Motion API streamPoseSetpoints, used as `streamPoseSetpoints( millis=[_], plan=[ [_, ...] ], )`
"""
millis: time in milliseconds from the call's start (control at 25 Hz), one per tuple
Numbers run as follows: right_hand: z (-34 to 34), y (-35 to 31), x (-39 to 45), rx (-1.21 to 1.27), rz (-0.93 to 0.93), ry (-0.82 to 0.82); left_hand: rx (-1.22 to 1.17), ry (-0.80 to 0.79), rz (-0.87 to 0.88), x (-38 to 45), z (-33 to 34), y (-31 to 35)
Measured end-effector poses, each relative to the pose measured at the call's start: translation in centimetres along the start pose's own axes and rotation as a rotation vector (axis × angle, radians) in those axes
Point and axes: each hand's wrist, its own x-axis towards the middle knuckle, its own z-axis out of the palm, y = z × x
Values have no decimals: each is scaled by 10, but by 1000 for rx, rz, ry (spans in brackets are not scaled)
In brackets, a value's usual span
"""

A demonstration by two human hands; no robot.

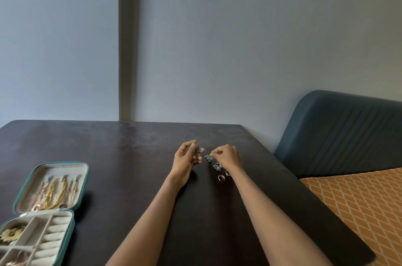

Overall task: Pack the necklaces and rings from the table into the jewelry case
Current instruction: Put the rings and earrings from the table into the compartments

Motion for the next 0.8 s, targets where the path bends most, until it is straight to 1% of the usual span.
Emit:
streamPoseSetpoints(
  millis=[160, 360, 560, 640, 680, 720, 800],
  plan=[
    [4, -1, 2, -16, 26, -30, 6, 14, 8, -2, 1, 0],
    [2, 0, 1, -21, 30, -5, 31, 33, 6, -3, 3, 0],
    [3, 4, 1, -73, 40, -56, 30, 52, 10, -4, 4, 0],
    [4, 4, 0, -61, 43, -36, 37, 55, 8, -4, 4, 1],
    [3, 2, 1, 1, 49, -20, 51, 54, 8, -4, 4, 1],
    [2, 0, 1, 131, 66, -2, 67, 50, 9, -4, 4, 1],
    [-5, -9, 1, 568, 146, 16, 87, 44, 5, -3, 3, 1]
  ],
)
